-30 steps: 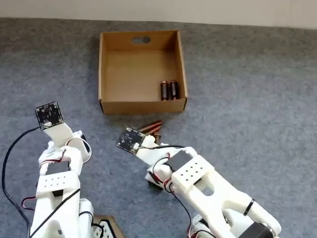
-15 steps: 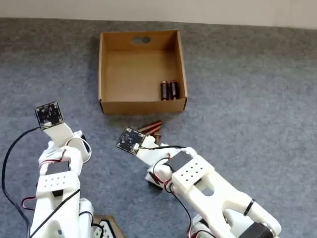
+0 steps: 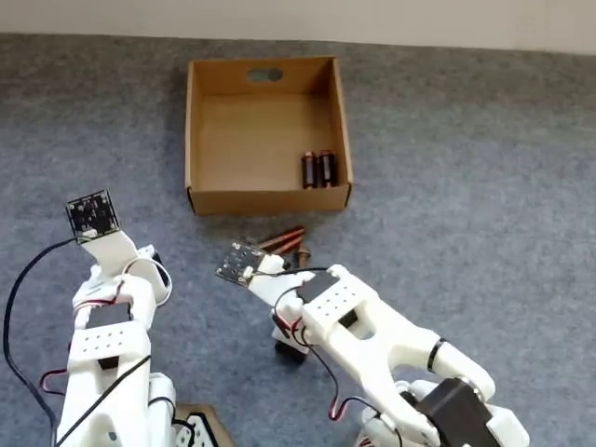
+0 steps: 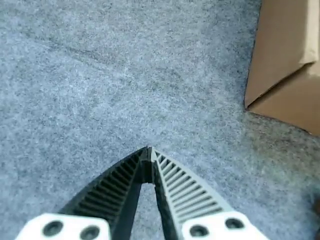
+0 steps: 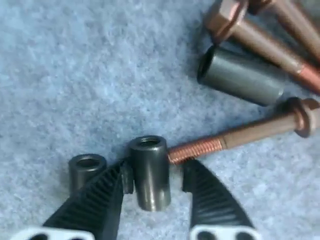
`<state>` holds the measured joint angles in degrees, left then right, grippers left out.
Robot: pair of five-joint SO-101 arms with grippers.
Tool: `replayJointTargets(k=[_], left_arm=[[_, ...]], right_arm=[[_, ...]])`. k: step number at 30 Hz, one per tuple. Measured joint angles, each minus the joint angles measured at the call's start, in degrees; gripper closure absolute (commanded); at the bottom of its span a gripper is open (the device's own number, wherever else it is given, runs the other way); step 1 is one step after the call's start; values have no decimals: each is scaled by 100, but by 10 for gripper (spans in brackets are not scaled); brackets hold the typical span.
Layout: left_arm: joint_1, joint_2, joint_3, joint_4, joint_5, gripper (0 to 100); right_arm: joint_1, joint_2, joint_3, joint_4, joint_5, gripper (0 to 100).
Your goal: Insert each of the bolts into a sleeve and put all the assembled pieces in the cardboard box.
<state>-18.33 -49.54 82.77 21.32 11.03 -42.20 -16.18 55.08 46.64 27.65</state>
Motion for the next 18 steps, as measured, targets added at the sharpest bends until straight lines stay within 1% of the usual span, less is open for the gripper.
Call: replayJointTargets(k=[2, 8, 15, 18], left_arm=[[0, 0, 0, 0, 0, 987], [0, 0, 0, 0, 0, 987], [0, 0, 0, 0, 0, 987], [0, 0, 0, 0, 0, 987]], right_arm=[[0, 0, -35, -35, 0, 982], [0, -448, -18, 0, -26, 994], [-9, -1503, -18, 0, -747, 994], [343, -1618, -9, 0, -1178, 994]])
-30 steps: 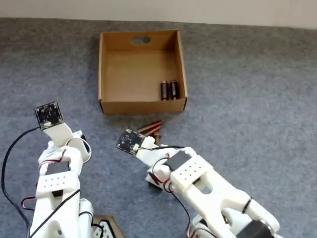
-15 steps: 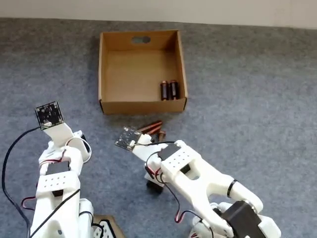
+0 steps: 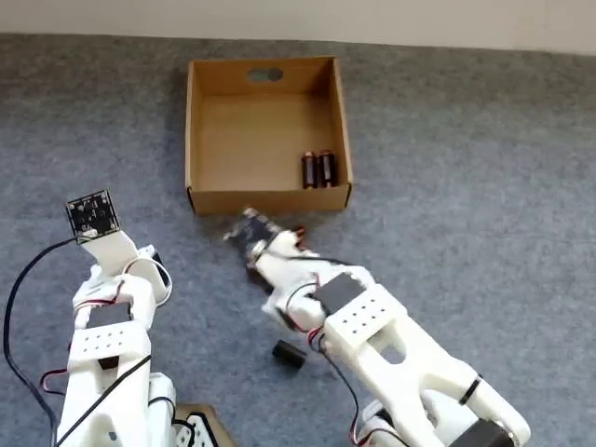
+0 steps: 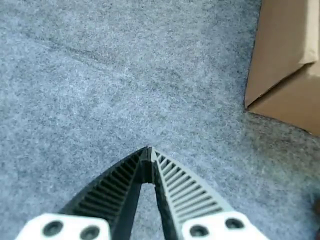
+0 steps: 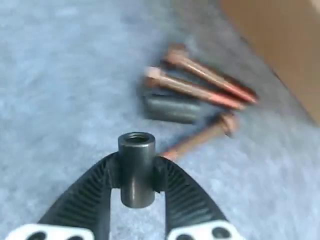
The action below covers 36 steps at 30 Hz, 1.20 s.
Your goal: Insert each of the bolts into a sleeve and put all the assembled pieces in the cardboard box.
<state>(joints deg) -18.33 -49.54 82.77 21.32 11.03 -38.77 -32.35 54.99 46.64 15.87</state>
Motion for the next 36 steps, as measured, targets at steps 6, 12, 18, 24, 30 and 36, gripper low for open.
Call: replayJointTargets(k=[6, 12, 18, 24, 30, 36], left_arm=[[0, 0, 0, 0, 0, 987], [0, 0, 0, 0, 0, 987], [0, 0, 0, 0, 0, 987], [0, 0, 0, 0, 0, 987], [0, 0, 0, 0, 0, 987], [0, 0, 0, 0, 0, 987]], right_arm=[[1459, -9, 0, 9, -1125, 994], [2268, -9, -18, 607, -1574, 994], [2470, 721, -571, 1046, -1574, 994], [2787, 2567, -1670, 1064, -1574, 994], [2919, 3648, -2444, 1424, -1574, 991], [2822, 3763, -2892, 2242, -1574, 847]])
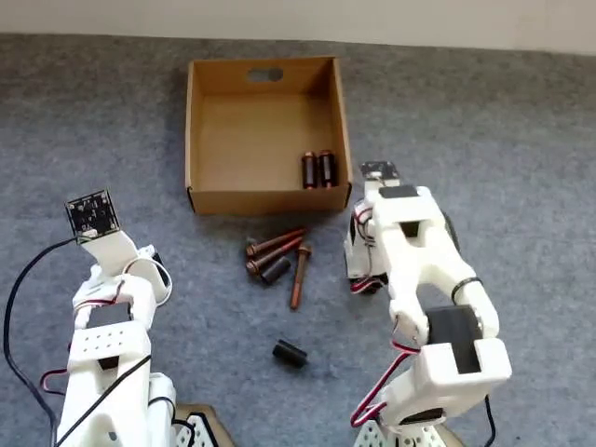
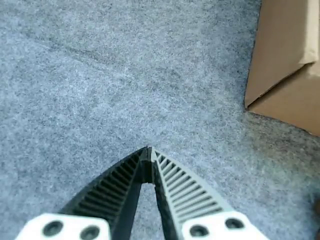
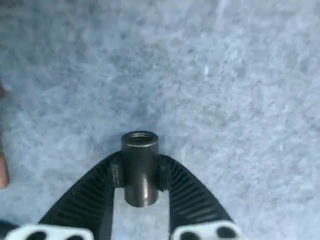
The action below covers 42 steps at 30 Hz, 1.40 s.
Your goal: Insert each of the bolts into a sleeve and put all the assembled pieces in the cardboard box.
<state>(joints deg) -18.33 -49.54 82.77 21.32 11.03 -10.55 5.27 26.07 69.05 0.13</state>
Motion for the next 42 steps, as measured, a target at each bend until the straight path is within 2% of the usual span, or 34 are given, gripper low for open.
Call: replayJointTargets(k=[12, 21, 42], left_arm=[[0, 0, 0, 0, 0, 987], [0, 0, 0, 0, 0, 987], [0, 0, 0, 0, 0, 987]], right_arm=[[-123, 0, -273, 316, 475, 871], [-123, -26, 413, -730, 510, 872], [-123, -44, 536, -624, 668, 868]])
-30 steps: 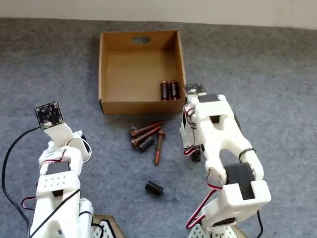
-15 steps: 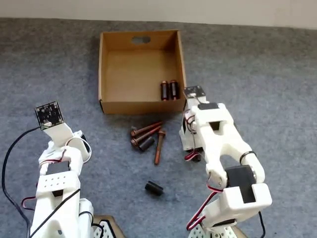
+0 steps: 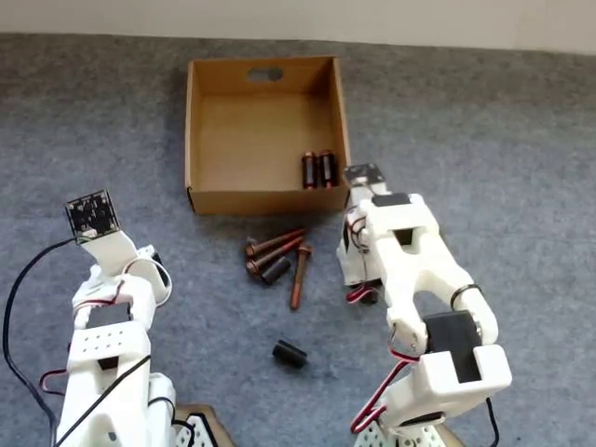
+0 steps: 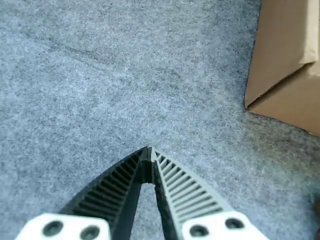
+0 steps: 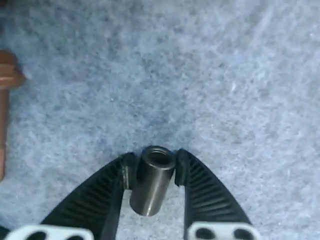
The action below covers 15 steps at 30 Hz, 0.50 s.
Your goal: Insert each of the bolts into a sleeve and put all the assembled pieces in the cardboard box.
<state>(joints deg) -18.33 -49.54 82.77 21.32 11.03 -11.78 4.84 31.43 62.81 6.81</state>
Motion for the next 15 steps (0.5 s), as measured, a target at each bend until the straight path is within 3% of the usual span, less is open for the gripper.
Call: replayJointTargets(k=[15], left_arm=[[0, 0, 0, 0, 0, 987]], right_arm=[[18, -88, 545, -308, 70, 877]])
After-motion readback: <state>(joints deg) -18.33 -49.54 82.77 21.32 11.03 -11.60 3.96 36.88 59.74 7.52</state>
